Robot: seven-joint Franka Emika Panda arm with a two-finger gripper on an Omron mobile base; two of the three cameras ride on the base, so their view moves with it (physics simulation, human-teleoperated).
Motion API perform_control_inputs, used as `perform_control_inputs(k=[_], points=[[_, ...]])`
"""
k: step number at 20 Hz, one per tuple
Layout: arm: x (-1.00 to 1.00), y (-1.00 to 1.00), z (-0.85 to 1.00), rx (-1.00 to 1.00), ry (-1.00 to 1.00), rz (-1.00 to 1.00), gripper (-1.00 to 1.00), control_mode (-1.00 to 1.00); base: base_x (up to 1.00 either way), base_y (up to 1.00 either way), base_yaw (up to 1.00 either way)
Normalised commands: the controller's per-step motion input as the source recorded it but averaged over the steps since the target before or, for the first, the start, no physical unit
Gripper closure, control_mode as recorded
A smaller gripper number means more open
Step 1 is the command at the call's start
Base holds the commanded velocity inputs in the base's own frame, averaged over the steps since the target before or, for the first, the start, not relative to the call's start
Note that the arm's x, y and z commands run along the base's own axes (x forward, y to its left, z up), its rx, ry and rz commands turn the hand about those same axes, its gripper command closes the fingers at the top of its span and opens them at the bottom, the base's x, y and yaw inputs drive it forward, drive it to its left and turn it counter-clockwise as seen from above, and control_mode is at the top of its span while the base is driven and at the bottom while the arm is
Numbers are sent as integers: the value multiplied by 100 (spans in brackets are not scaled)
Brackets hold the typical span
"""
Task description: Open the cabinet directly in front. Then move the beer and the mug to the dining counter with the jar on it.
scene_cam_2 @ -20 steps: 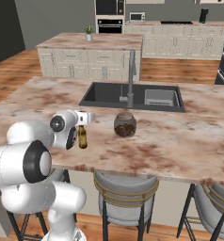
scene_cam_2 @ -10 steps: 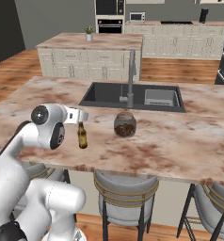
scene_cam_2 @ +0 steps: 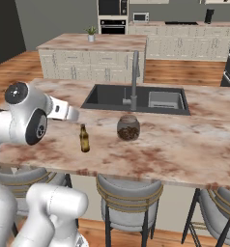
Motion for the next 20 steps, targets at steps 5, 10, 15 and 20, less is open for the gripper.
perform_control_inputs(k=[5,10,15,20], points=[[-65,0,12,-3,-58,0,-100,-100,0,0,0],[-6,0,2,0,-8,0,-100,-100,0,0,0],[-23,0,0,0,0,0,-100,100,-60,6,2],[0,0,0,0,0,0,-100,100,-100,59,13]])
